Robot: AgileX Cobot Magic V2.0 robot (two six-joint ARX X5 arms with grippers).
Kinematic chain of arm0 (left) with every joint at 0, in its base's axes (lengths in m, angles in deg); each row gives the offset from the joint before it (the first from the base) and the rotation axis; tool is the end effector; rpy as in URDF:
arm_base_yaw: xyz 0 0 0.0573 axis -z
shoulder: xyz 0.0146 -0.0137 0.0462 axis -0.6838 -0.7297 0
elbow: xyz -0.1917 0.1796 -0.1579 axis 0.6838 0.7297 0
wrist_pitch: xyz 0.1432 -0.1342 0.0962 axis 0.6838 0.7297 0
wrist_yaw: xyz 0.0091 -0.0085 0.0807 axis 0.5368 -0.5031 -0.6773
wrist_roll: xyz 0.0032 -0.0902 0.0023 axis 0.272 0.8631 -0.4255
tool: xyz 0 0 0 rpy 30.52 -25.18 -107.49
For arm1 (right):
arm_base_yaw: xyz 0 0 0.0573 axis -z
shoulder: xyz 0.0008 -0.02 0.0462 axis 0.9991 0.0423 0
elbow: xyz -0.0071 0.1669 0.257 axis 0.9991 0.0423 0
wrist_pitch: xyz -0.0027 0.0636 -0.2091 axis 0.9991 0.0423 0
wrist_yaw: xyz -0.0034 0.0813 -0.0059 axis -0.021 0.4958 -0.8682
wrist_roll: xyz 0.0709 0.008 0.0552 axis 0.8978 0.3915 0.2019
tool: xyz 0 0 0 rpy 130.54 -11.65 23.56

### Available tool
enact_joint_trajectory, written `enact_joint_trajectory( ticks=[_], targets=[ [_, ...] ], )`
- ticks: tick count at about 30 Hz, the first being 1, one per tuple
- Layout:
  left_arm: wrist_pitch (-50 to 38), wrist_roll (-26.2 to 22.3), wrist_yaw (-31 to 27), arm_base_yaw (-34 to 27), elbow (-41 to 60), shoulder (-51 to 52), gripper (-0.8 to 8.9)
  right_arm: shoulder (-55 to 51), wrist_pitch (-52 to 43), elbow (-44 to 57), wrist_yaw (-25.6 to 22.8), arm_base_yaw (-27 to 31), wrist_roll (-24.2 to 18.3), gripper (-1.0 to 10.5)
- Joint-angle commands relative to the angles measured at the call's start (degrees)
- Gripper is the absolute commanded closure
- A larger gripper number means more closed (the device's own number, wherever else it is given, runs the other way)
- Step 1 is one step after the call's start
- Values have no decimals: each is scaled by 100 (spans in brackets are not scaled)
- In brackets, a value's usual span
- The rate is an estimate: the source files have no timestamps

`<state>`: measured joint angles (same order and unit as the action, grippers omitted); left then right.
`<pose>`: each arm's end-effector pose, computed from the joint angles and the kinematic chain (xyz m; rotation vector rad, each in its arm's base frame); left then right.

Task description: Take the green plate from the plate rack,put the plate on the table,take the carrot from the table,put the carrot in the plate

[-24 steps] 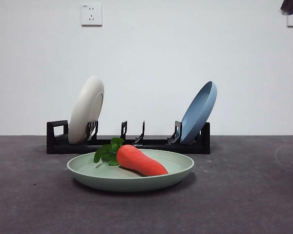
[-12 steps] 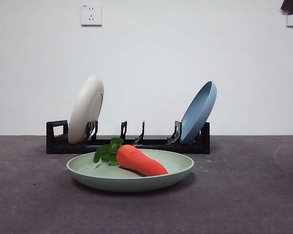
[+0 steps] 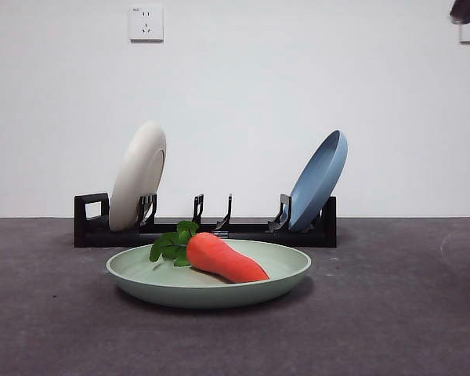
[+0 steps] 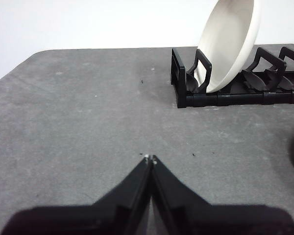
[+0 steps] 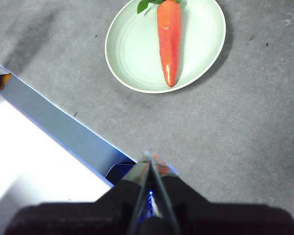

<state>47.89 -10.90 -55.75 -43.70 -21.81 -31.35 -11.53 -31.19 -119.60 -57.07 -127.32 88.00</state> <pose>0.0665 0.0020 0.1422 -0.0014 0.1757 0.0288 0.0710 0.0746 0.3050 -0.0563 0.8920 0.7154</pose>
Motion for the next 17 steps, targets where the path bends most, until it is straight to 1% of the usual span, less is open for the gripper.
enact_joint_trajectory(
  ticks=[1, 10, 11, 12, 14, 17],
  targets=[
    [-20, 48, -9, -17, 76, 15, 817, -15, -28, 28, -13, -7, 9, 946],
    [-20, 48, -9, -17, 76, 15, 817, -96, -13, 28, -57, 55, -35, 946],
    [-20, 48, -9, -17, 76, 15, 817, -219, -31, 28, -177, 177, -389, 946],
    [-20, 48, -9, -17, 76, 15, 817, -310, -63, 28, -243, 295, -531, 946],
    [-20, 48, -9, -17, 76, 15, 817, -542, -275, 55, -302, 669, -678, 946],
    [-20, 48, -9, -17, 76, 15, 817, -992, -935, 332, -286, 1357, -675, 946]
  ],
)
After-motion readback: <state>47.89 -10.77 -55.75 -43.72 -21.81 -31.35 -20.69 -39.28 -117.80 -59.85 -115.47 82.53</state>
